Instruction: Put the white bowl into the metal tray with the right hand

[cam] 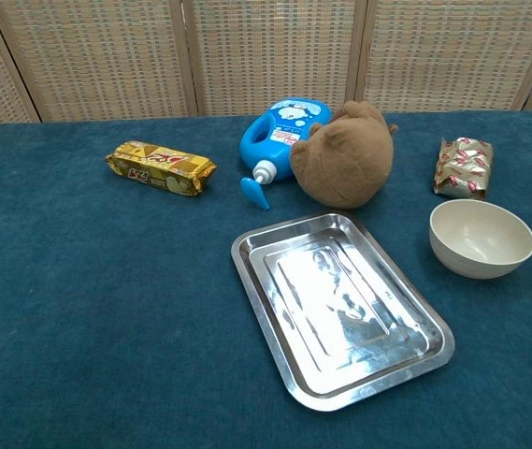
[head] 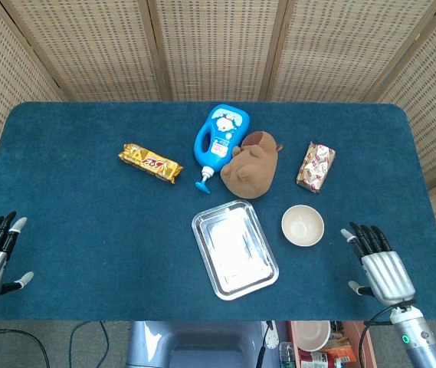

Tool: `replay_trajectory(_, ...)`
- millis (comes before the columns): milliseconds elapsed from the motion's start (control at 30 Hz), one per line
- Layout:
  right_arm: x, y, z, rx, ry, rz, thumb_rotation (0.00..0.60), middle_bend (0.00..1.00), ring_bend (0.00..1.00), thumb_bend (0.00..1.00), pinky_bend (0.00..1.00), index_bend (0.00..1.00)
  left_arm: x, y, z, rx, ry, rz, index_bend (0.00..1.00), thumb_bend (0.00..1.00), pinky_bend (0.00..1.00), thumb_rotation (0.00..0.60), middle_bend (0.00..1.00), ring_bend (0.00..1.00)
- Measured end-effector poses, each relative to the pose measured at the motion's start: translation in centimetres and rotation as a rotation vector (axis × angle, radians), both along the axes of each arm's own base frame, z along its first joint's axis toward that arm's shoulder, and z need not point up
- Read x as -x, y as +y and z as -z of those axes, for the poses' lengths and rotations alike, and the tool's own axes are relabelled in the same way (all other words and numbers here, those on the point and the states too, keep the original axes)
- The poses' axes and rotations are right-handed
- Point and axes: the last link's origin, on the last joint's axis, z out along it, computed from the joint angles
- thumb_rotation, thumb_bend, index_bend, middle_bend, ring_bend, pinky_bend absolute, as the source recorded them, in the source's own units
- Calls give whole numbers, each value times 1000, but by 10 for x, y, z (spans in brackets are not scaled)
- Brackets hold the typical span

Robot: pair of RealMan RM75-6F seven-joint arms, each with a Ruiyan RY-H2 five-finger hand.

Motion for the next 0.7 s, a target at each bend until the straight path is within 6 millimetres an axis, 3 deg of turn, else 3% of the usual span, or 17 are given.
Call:
replay_trajectory(233,-1,-50,28,-104,76,-66,600,0,0,0,0,228,6,7,6,2,20,-31,0,0,0,600,0,0)
replay_trajectory(433,3,-68,50,-150,87,-46,600,0,0,21,0,323,11,13,8,3,31,-63,0,0,0,600,0,0)
replay_trajectory(567,6,-75,61,-161,93,-36,600,0,0,165,0,490,14,17,10,4,38,-82,0,0,0,600,0,0)
replay_trajectory(700,10,-81,68,-161,94,-30,600,0,0,250,0,561,15,19,11,3,42,-91,0,0,0,600,0,0)
